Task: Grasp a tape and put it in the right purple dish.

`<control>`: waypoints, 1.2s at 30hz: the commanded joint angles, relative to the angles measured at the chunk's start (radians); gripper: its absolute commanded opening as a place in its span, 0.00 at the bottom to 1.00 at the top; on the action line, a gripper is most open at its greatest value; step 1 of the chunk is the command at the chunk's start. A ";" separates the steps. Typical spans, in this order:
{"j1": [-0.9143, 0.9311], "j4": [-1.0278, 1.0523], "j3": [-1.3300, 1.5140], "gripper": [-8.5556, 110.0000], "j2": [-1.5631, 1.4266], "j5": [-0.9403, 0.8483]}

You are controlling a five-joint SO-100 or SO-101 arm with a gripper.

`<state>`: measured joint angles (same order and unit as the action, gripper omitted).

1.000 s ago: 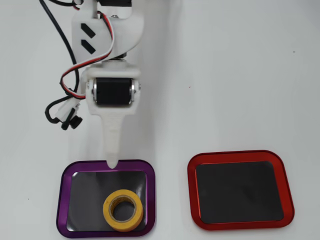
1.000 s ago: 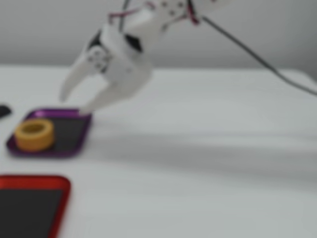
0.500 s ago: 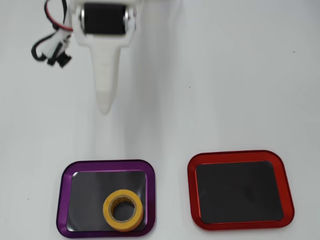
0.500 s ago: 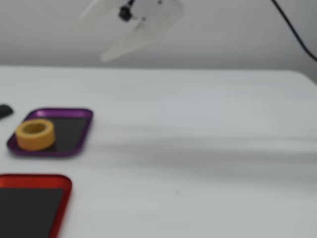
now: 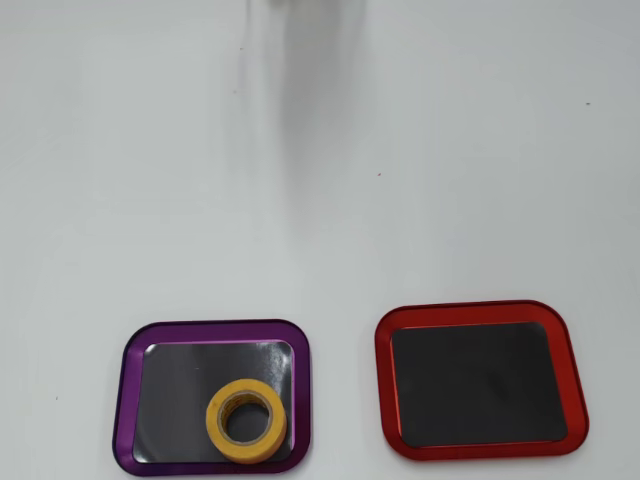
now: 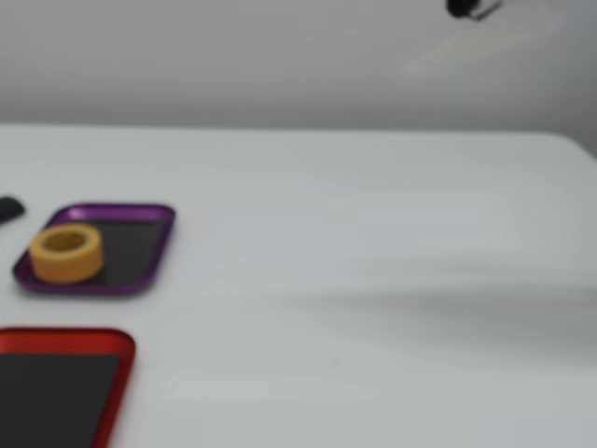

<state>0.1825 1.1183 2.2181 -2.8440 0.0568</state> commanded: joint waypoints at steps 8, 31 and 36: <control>0.008 0.061 0.548 0.19 -0.598 0.005; 0.006 0.094 0.833 0.18 -0.572 0.003; 0.006 0.114 0.831 0.07 -0.572 0.002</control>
<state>0.1856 1.2257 3.0480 -3.3410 0.0629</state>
